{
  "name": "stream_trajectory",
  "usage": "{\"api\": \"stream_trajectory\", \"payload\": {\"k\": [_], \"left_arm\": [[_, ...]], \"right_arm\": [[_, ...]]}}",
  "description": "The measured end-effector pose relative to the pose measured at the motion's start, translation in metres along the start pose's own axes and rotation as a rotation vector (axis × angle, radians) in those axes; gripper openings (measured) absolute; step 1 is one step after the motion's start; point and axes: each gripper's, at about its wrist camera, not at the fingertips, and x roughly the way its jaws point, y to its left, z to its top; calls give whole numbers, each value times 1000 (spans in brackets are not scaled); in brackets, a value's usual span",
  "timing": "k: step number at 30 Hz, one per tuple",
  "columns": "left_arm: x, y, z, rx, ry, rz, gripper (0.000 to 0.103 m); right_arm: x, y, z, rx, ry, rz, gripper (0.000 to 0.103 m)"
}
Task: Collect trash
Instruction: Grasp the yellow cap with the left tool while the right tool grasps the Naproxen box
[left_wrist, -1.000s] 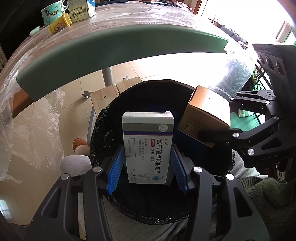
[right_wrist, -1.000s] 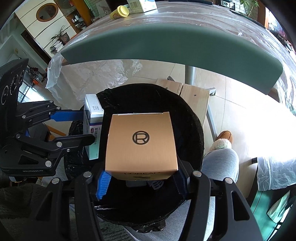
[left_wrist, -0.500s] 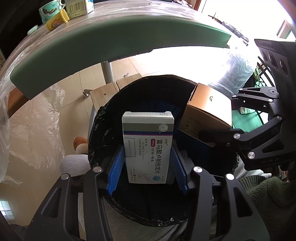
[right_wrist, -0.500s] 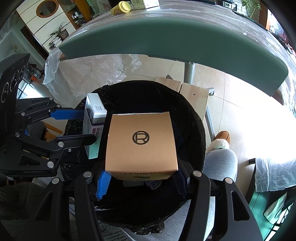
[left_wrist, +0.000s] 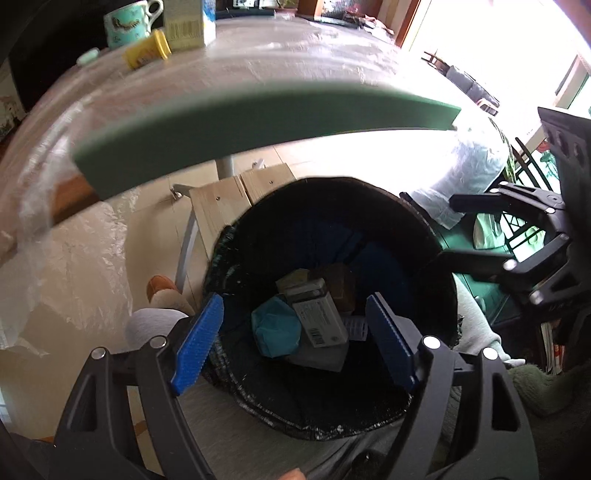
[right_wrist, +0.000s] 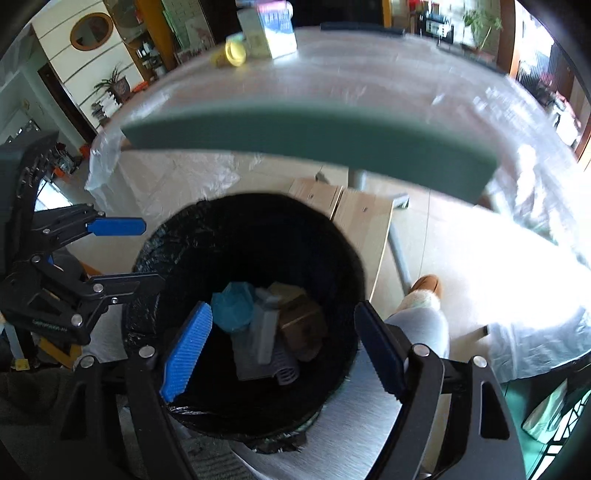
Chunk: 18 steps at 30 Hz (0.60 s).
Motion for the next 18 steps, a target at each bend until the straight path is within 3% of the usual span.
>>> {"api": "stream_trajectory", "payload": {"k": [4, 5, 7, 9, 11, 13, 15, 18], "left_arm": [[-35, -4, 8, 15, -82, 18, 81], [-50, -4, 13, 15, -132, 41, 83], [-76, -1, 22, 4, -243, 101, 101], [-99, 9, 35, -26, -373, 168, 102], [-103, 19, 50, -51, -420, 232, 102], [-95, 34, 69, -60, -391, 271, 102], [-78, 50, 93, -62, -312, 254, 101], [-58, 72, 121, -107, -255, 230, 101]], "right_arm": [[-36, 3, 18, -35, -122, -20, 83], [-45, 4, 24, -42, -163, -32, 89], [-64, 5, 42, -53, -264, -54, 97], [-75, 5, 65, -58, -365, -80, 99], [-77, 5, 87, -71, -425, -103, 99], [-70, 2, 116, -102, -460, -111, 99], [-55, -3, 147, -116, -442, -95, 99], [-26, -13, 195, -102, -392, -51, 99]]}}
